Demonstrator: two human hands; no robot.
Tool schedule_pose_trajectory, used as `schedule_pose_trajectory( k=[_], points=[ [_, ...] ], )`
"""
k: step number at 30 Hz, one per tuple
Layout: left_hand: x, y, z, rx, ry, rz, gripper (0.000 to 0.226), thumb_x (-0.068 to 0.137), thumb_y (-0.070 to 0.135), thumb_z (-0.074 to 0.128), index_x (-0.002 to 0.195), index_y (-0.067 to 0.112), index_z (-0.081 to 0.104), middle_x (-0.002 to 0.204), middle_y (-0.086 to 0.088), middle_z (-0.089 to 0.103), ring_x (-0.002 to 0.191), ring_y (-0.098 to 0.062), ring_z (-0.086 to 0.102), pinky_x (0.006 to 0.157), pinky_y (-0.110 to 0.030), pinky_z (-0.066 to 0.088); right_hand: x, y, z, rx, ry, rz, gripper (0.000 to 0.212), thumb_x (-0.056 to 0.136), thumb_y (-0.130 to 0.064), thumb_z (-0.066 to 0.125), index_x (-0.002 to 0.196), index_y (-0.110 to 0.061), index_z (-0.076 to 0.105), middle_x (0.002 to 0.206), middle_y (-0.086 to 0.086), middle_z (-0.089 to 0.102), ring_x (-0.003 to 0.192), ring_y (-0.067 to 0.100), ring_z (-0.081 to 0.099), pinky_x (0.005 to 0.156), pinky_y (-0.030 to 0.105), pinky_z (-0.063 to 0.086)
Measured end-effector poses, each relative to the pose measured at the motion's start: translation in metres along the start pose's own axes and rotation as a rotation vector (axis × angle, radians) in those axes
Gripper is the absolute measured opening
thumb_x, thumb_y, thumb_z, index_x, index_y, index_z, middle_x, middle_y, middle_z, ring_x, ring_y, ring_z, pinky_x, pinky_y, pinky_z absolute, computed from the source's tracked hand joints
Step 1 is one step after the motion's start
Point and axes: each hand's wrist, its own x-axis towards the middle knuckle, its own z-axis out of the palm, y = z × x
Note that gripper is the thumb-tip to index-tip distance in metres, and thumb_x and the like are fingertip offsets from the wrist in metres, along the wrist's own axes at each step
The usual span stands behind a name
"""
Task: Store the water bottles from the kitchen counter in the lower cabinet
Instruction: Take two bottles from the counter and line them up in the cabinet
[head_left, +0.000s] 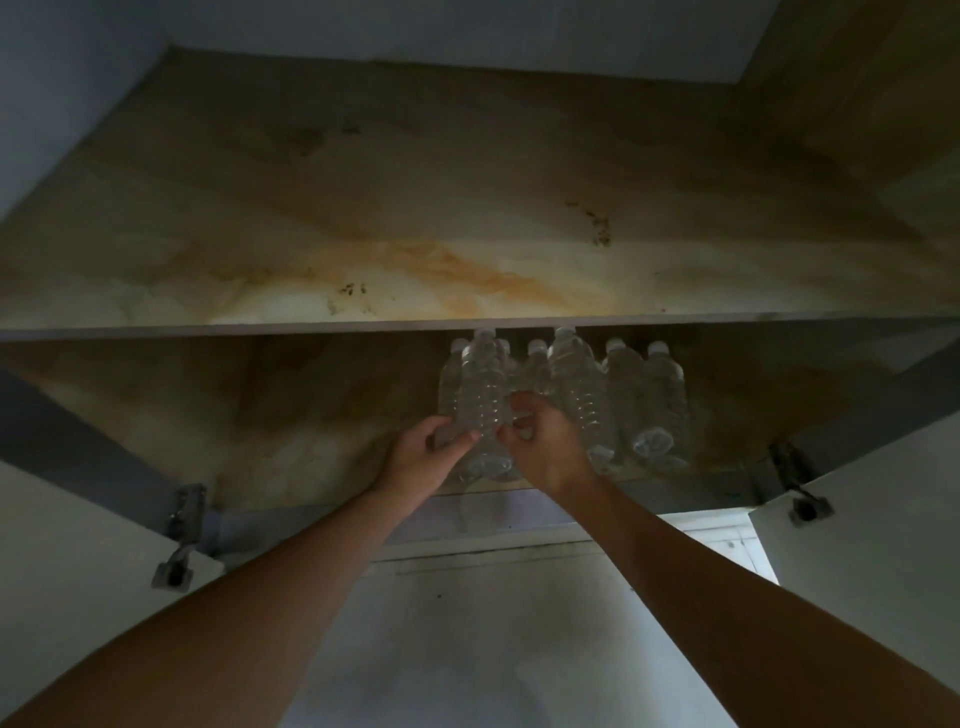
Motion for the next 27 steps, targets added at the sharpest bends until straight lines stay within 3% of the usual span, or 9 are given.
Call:
schedule_pose_trajectory(
  k=[3,6,9,12,15,18,23,25,27],
  points=[
    [0.001,-0.001,0.0,0.021,-0.003,0.015,0.03,0.093,0.038,0.071,0.119,0.025,0.065,0.101,0.014,0.068,0.092,0.001,0.064,0.067,-0.01,0.046,-0.007,0.003,-0.002,-0.026,-0.011,-0.071,0.034,0.095,-0.014,0.062,0.13,-0.016,0.061,0.108,0.002,0.07,0.093,0.018,0.068,0.088,0.039,0.058],
    [-0.003,0.0,0.0,0.032,-0.004,0.011,0.032,0.096,0.038,0.066,0.124,0.021,0.066,0.11,0.003,0.071,0.102,-0.013,0.067,0.075,-0.019,0.047,-0.011,-0.003,-0.008,-0.124,-0.071,-0.109,0.04,0.096,-0.019,0.062,0.136,-0.019,0.058,0.121,0.003,0.067,0.103,0.021,0.067,0.092,0.04,0.057],
    [-0.007,0.0,0.0,0.06,0.017,0.021,0.029,0.099,0.034,0.062,0.122,0.017,0.067,0.107,0.001,0.07,0.108,-0.022,0.066,0.077,-0.021,0.046,-0.017,-0.004,-0.021,-0.239,-0.115,-0.115,0.048,0.096,-0.027,0.061,0.142,-0.021,0.053,0.135,0.007,0.062,0.118,0.028,0.062,0.099,0.041,0.052],
    [-0.013,0.0,-0.004,0.186,0.013,0.012,0.041,0.101,0.037,0.059,0.133,0.012,0.063,0.125,-0.007,0.066,0.119,-0.024,0.061,0.097,-0.031,0.048,-0.027,-0.005,-0.041,-0.432,-0.144,-0.108,0.054,0.098,-0.034,0.058,0.149,-0.023,0.044,0.144,0.007,0.054,0.128,0.03,0.054,0.104,0.04,0.048],
    [-0.02,-0.004,-0.008,0.298,-0.019,-0.004,0.051,0.103,0.04,0.053,0.146,0.012,0.052,0.147,-0.01,0.055,0.134,-0.026,0.052,0.111,-0.033,0.039,-0.04,-0.002,-0.061,-0.618,-0.122,-0.108,0.057,0.101,-0.039,0.052,0.152,-0.02,0.038,0.15,0.007,0.048,0.136,0.028,0.045,0.108,0.039,0.043],
    [-0.023,-0.004,-0.011,0.362,-0.005,-0.017,0.055,0.103,0.044,0.05,0.149,0.014,0.049,0.152,-0.009,0.05,0.138,-0.027,0.048,0.111,-0.032,0.036,-0.046,0.005,-0.072,-0.683,-0.04,-0.117,0.055,0.1,-0.041,0.049,0.15,-0.019,0.04,0.15,0.005,0.047,0.139,0.025,0.04,0.11,0.04,0.04],
    [-0.018,-0.005,-0.018,0.351,0.062,-0.037,0.067,0.095,0.062,0.049,0.142,0.015,0.055,0.145,-0.012,0.058,0.131,-0.03,0.055,0.105,-0.035,0.042,-0.041,0.016,-0.073,-0.661,-0.002,-0.114,0.051,0.1,-0.041,0.05,0.146,-0.019,0.044,0.152,0.005,0.039,0.139,0.025,0.036,0.11,0.043,0.04],
    [-0.019,-0.002,-0.015,0.379,0.09,-0.036,0.063,0.097,0.058,0.053,0.143,0.015,0.053,0.143,-0.01,0.058,0.129,-0.031,0.056,0.098,-0.031,0.041,-0.039,0.021,-0.069,-0.64,0.002,-0.123,0.052,0.099,-0.041,0.052,0.145,-0.018,0.045,0.152,0.006,0.038,0.14,0.026,0.034,0.11,0.045,0.04],
    [-0.02,0.0,-0.01,0.391,0.132,-0.044,0.058,0.096,0.053,0.06,0.14,0.016,0.054,0.127,-0.003,0.062,0.123,-0.029,0.059,0.091,-0.028,0.04,-0.039,0.026,-0.067,-0.623,0.02,-0.135,0.054,0.097,-0.039,0.056,0.146,-0.017,0.045,0.153,0.005,0.037,0.142,0.026,0.03,0.112,0.045,0.038]
  ],
)
